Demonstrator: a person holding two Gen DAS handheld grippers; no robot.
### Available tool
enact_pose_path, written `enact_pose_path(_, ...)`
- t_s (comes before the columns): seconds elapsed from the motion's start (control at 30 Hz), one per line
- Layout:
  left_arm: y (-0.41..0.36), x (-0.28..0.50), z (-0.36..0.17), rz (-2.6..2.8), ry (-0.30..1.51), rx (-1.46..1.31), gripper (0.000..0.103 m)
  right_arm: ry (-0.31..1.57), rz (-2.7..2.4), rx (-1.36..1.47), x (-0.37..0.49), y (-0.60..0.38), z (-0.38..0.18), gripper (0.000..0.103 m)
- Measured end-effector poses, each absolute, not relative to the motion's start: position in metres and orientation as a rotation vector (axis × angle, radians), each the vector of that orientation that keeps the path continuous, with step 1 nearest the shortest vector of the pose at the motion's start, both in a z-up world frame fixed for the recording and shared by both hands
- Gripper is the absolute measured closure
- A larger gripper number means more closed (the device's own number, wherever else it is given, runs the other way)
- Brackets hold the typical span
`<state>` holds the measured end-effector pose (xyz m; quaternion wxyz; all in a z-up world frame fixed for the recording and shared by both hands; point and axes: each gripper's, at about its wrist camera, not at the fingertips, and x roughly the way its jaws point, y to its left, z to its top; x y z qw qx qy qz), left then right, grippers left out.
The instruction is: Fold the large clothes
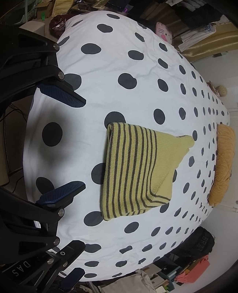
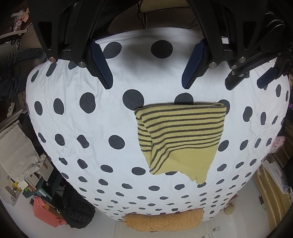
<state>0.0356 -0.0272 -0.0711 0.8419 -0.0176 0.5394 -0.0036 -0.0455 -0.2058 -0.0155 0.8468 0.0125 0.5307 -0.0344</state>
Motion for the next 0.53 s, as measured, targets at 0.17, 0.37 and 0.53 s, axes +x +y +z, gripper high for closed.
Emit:
enact_pose_path(0.17,-0.0263,0.0392,-0.0713,-0.004,1.138,-0.035,0.02,1.118,-0.07,0.022,-0.0439,-0.2053,-0.0159,0.025)
enact_pose_path(0.37,-0.0265,0.0414,-0.0714,-0.002,1.139,-0.035,0.02,1.121,-0.069,0.023,-0.042,-0.2048,-0.0164,0.025)
enact_pose_path(0.53,-0.0252,0.0437,-0.0726,0.0,1.146,-0.042,0.02,1.121,-0.069,0.024,-0.042,-0.2048,-0.0162,0.025)
